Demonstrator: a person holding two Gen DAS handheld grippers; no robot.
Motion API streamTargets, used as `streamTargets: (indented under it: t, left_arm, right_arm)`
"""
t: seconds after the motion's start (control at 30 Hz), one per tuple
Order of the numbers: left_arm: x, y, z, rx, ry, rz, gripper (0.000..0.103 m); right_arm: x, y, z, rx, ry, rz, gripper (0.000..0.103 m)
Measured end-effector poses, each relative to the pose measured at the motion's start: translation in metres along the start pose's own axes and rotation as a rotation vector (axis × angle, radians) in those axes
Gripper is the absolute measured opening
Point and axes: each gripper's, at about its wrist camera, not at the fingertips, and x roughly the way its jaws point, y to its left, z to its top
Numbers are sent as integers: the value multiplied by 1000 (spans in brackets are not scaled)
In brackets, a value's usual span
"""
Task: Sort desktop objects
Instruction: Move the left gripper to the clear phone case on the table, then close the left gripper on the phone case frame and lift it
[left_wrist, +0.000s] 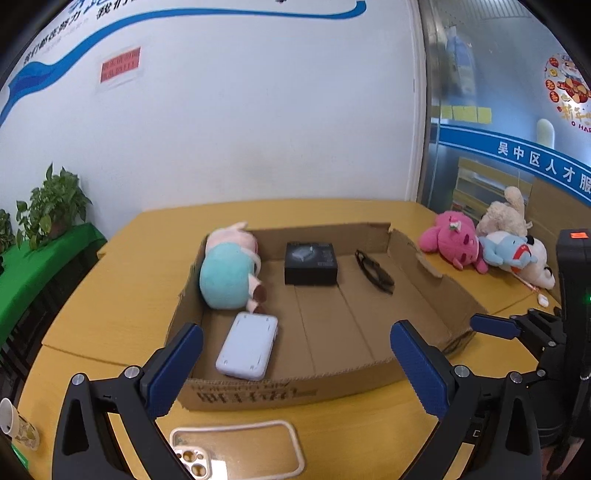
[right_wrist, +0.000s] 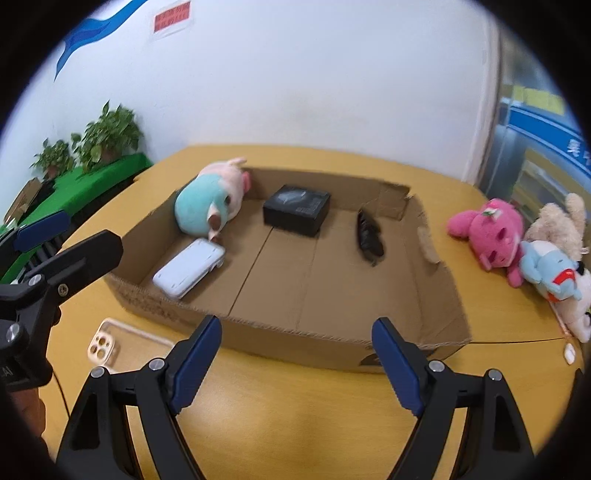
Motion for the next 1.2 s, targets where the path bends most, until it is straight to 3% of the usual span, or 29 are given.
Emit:
streamTargets:
  t: [0.13,0.27,0.47,0.63,0.87,1.07,1.2]
  left_arm:
    - [5,36,-21,-57,65,20,103]
    - [10,86,-51,-105,157,96,103]
    - [25,137,-87,-155,281,118,100]
    - [49,148,-108,-193,384,43,84]
    - [72,146,-121,-217,470,-25,52]
    - [74,142,-121,-260,482,-132,44]
    - [69,131,-114,-241,450,-140,43]
  right_arm:
    - [22,23,-11,-47,93,109,84]
    - [43,50,-22,-83,147,193,84]
    - [74,81,-34,-85,246,306,83]
    - [87,97,-41,-101,293,344,83]
    - [93,107,-41,-120,311,370,81]
    - [97,116,-43,-129,323,438,79]
    - [93,110,-42,-128,295,410,78]
